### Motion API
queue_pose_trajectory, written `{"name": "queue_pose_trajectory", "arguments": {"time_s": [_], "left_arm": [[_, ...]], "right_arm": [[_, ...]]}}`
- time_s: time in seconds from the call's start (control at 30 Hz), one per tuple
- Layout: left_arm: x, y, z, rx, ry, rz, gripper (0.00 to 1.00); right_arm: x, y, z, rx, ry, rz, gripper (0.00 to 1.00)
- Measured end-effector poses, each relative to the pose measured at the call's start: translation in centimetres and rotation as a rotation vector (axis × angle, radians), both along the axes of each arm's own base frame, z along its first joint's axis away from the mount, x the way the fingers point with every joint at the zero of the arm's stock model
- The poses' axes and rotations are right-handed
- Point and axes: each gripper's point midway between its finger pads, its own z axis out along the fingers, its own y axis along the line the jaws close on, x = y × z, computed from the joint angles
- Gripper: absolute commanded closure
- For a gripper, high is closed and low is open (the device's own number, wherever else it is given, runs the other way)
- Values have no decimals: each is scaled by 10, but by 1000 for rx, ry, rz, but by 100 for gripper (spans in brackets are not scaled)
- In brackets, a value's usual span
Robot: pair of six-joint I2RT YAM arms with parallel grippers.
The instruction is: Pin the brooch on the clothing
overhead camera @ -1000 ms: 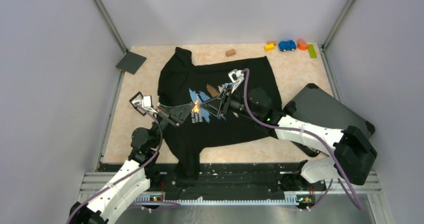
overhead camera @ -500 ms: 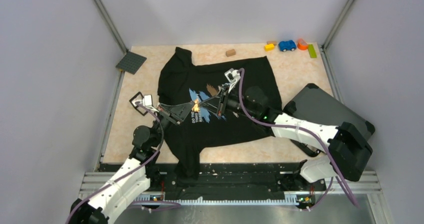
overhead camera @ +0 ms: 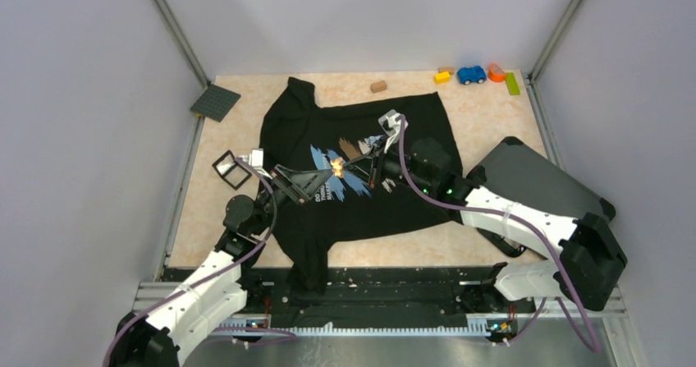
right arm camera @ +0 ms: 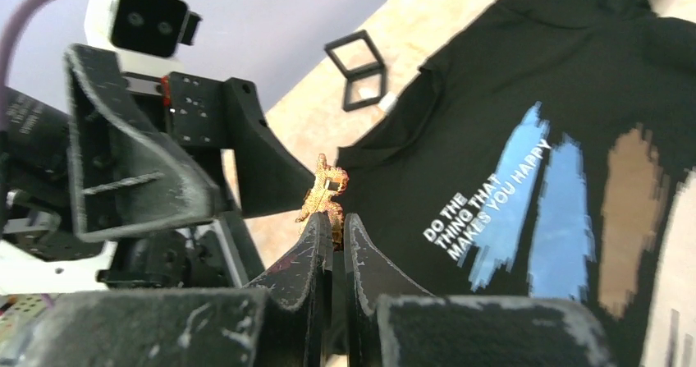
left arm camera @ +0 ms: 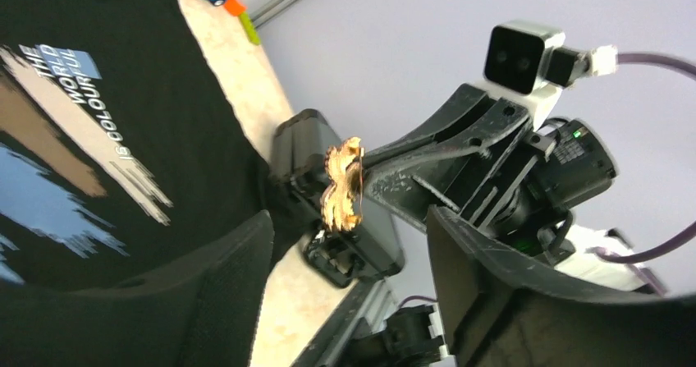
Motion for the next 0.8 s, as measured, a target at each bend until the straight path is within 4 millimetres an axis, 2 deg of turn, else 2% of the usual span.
{"name": "queue_pose_trajectory", "arguments": {"time_s": [0.03, 0.13, 0.3, 0.43, 0.63, 0.8], "left_arm": [[0, 0, 0, 8, 0, 0, 16], [-1, 1, -5, 31, 13, 9, 13], [-4, 7, -3, 57, -13, 37, 13], [-8, 4, -11, 116, -32, 10, 13], [-21, -15, -24, 241, -51, -141, 14], [-34, -31, -21, 322, -72, -301, 15]], "right_arm": [[2, -3, -1, -14, -6, -7, 100], [8, -14, -8, -69, -23, -35, 100], [18, -35, -9, -129, -39, -63, 100], [23, -50, -7, -150, -46, -61, 100], [10, -54, -5, -179, -27, 94, 100], [-11, -46, -2, -188, -4, 259, 100]]}}
